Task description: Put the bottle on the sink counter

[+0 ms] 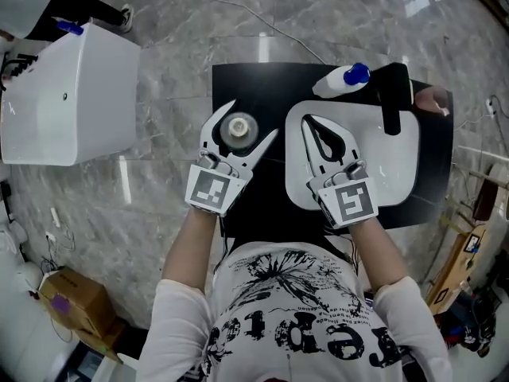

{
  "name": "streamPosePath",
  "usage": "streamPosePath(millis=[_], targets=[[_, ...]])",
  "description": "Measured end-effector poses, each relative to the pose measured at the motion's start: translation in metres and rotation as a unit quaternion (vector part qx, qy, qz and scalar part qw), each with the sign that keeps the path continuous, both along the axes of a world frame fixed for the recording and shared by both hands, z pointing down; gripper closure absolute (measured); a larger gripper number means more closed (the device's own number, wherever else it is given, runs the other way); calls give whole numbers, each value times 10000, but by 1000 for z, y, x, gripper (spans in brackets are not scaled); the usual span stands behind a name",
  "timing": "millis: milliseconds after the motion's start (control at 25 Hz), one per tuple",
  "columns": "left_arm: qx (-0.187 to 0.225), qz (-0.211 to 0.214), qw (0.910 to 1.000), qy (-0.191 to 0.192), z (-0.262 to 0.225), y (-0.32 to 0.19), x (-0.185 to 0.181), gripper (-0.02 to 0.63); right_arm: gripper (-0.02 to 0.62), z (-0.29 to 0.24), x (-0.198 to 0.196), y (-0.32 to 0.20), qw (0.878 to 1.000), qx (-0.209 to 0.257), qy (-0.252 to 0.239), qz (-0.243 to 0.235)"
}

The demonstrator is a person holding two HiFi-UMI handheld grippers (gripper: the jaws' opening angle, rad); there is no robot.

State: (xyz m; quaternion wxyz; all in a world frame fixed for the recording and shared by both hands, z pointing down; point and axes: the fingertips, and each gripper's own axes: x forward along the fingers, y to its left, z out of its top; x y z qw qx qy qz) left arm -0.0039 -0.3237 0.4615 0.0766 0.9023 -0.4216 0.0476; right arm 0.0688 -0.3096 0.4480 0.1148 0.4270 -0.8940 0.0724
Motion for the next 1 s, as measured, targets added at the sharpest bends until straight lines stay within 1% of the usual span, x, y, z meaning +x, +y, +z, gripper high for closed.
streamPosePath(millis=[200,280,360,480,640,800,880,1000], targets=[[-324,-33,9994,-143,42,-36,-11,258,580,34,-11,-34,9997,-233,25,-25],[-379,-94,9992,-115,55,-48,-14,258,580,45,-15,-44,9996,-285,31,-39],[-495,-64,9985,-237,69,-55,-14,258,580,54,-17,-51,9994,-332,32,-51],[-738,22,9961,-493,88,-60,-13,258,580,65,-19,-59,9992,-401,15,-42],[-883,41,9937,-684,104,-65,-9,258,580,77,-19,-65,9987,-513,29,-13],[-1042,69,9915,-777,114,-66,-7,258,580,80,-18,-68,9981,-607,68,64],[-1099,74,9902,-858,119,-66,-7,258,580,81,-17,-70,9979,-634,50,105],[-1080,113,9888,-1026,123,-66,-6,258,580,83,-17,-71,9979,-643,48,116]])
